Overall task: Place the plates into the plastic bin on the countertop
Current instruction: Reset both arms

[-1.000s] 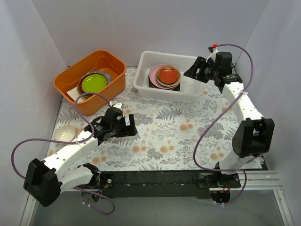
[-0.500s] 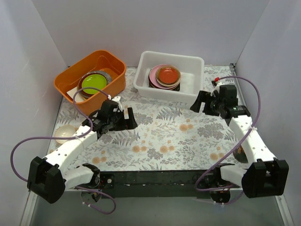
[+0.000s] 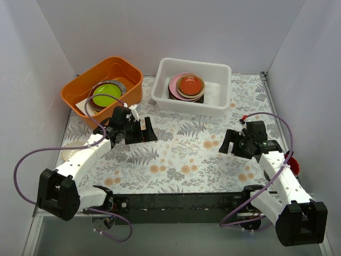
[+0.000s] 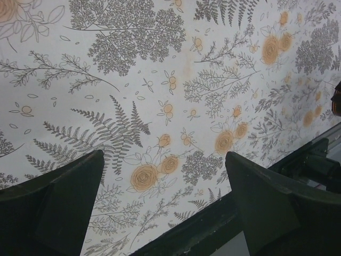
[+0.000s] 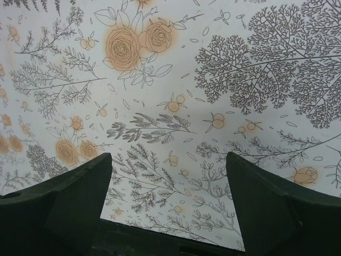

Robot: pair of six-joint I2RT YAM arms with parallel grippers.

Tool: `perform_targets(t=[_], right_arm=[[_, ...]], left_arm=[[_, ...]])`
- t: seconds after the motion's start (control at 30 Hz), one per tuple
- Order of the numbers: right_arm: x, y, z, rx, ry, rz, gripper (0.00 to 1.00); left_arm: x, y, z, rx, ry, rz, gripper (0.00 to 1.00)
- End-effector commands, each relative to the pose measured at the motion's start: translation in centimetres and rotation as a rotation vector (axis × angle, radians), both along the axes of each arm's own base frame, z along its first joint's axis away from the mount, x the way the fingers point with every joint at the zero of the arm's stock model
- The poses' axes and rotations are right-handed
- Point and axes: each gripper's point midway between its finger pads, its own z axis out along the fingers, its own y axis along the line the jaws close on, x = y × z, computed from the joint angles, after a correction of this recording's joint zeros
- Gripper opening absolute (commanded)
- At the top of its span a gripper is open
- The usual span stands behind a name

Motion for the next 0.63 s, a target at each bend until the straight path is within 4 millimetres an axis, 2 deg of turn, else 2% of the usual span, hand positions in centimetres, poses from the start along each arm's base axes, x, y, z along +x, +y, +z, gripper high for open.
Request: perform_targets(t=[0.0,0.03,0.13,0.27,0.53,0.6], right_arm=[[1.1,-0.7,0.5,-0.037,-0.023,-0.038,0.95],[1.2,-0.8,0.4,-0.04,-0.015,-0.039,0.95],[1.1,-0.7,-0.8,-0.04,0.02,-0.037,0.95],[1.3,-0.5,-1.4,-0.032,0.025,-0.034,0.95],[2.3,-0.9,-0.6,-0.054,-0.027,-0.037,0.97],[2.7,-1.0,-0.1,-0.059,-0.045,-0.041,0.97]], left_arm=[[-0.5,-0.6,1.5,-0.053,-0.016,-0.033,0.98],[-0.4,-0.5,2.0,-0.061,-0.042,-0.021,0.98],[-0.2,-0.1,2.2,-0.062,-0.063,0.022,0.98],[-0.4,0.2,2.1,-0.051,-0.068,0.03,0.98],[-0.3,0.4,2.8,-0.067,-0.123,0.039,0.98],[-0.2,0.4,2.3,-0.048,-0.104,0.03,0.98]])
